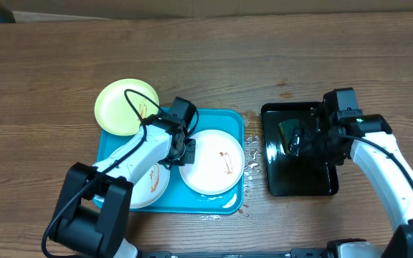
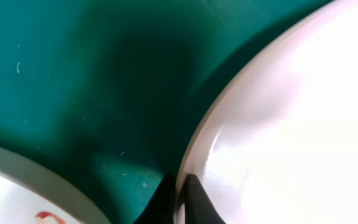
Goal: Clean dirty plates on tray and stack at the side
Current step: 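Grip the rim of the right white plate with the left gripper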
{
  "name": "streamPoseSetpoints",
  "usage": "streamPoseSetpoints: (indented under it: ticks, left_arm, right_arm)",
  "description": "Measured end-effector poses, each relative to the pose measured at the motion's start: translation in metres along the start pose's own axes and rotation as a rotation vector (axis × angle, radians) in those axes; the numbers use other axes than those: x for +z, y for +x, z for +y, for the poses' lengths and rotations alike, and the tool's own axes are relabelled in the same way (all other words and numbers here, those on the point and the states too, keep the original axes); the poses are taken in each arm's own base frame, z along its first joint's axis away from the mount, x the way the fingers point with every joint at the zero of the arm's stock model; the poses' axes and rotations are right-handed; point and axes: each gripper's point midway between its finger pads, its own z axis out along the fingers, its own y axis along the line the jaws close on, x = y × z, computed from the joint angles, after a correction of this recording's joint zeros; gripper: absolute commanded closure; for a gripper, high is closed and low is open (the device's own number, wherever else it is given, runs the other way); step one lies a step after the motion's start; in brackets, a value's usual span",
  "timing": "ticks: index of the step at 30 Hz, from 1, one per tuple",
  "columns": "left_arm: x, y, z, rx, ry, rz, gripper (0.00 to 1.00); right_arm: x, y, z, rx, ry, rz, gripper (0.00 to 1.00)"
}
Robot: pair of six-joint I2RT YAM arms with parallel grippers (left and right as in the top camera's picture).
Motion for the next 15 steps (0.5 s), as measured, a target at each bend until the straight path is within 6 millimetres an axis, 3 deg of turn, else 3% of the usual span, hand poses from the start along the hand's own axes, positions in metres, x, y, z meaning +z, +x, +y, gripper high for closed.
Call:
streamPoseSetpoints:
  ticks: [7,15]
  left_arm:
    - [0.0,-0.001,0.003,-0.094,0.084,0.03,0.95]
    - [0.0,-0.003,0.007,-0.14,0.116,0.038,0.94]
  right_arm:
    - [0.024,-0.007,-0.004,-0.022,0.018,0.031,0.14]
    - [0.039,-0.032,0.0,-0.078,0.034,-0.046,0.17]
